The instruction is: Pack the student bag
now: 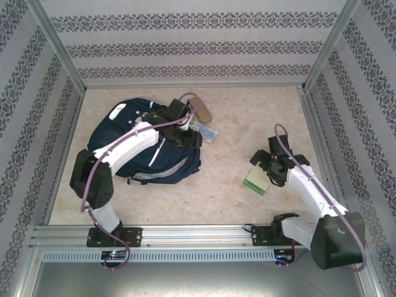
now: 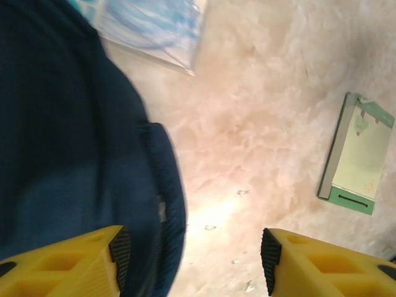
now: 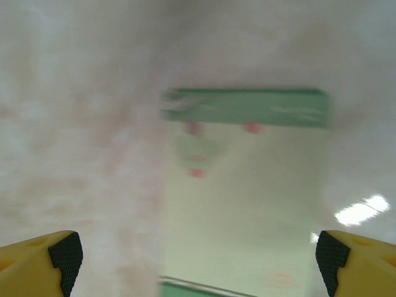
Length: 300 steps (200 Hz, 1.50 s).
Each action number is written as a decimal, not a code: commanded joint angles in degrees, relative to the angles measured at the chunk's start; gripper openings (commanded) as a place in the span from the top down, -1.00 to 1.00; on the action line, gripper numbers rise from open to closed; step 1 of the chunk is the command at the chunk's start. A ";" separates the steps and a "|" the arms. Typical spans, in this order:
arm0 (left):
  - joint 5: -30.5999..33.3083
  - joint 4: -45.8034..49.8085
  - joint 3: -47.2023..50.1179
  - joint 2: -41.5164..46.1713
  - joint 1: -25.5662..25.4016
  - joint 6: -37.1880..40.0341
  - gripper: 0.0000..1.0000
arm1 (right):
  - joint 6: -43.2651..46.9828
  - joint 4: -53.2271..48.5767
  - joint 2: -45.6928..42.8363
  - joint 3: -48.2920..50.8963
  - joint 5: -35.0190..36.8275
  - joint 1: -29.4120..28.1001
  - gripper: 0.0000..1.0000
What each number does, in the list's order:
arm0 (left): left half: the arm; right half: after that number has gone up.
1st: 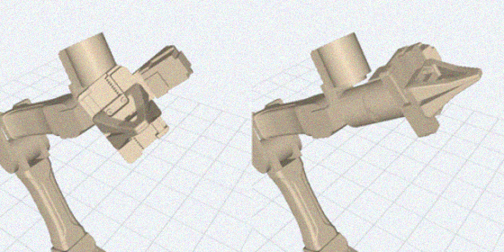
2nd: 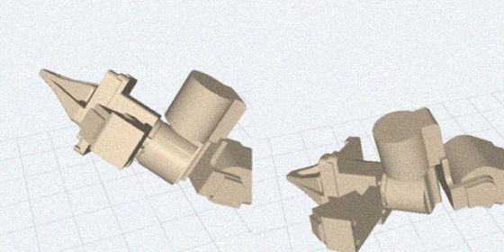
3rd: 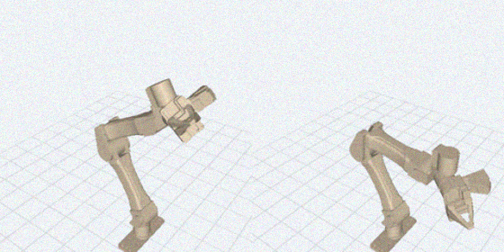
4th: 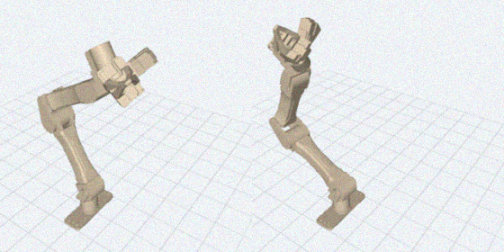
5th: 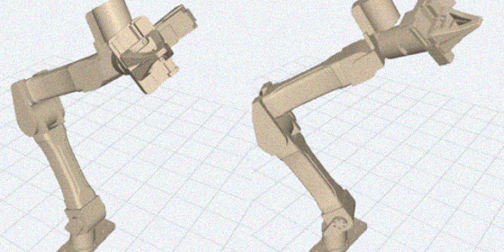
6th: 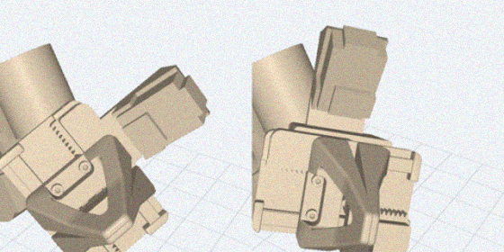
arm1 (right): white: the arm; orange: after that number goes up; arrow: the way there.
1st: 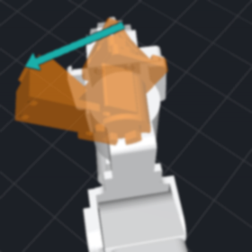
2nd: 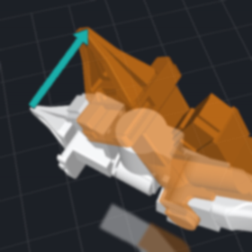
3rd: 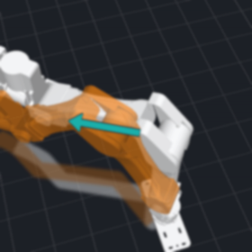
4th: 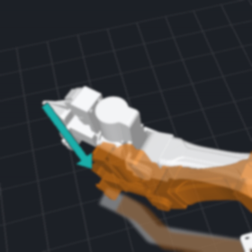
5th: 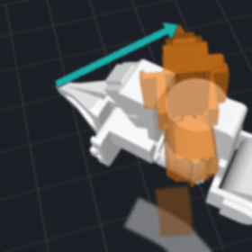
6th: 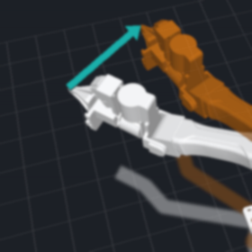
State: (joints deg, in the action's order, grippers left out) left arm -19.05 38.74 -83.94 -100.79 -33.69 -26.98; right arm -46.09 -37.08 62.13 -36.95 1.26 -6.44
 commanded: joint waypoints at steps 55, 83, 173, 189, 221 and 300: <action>-5.08 -6.67 -11.19 -16.03 -9.52 -6.87 -0.08 | 1.58 9.46 -4.38 12.61 -11.94 6.70 -0.96; -4.85 -6.35 -12.21 -18.47 -9.90 -6.44 -0.06 | 4.18 14.83 0.02 12.05 -18.28 6.70 -0.95; -0.85 -3.74 -11.04 -18.96 -9.71 -5.36 -0.04 | -11.81 28.80 7.23 8.04 -21.80 -11.95 -0.73; -0.12 -3.50 -10.33 -18.26 -9.56 -5.37 -0.04 | -14.74 28.33 7.04 6.79 -18.25 -16.47 -0.73; 0.37 -4.37 -8.48 -17.15 -9.29 -6.51 -0.03 | -14.61 28.87 9.53 3.42 -18.83 -19.23 -0.75; -2.70 -11.32 -6.80 -19.01 -9.11 -11.50 -0.02 | 0.34 12.50 6.80 -2.28 -11.57 -10.13 -0.75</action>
State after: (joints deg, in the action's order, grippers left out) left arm -20.18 29.93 -90.91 -119.85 -42.39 -36.77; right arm -51.44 -21.43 71.09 -37.78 -13.23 -21.28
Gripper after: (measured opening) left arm 0.512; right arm 0.877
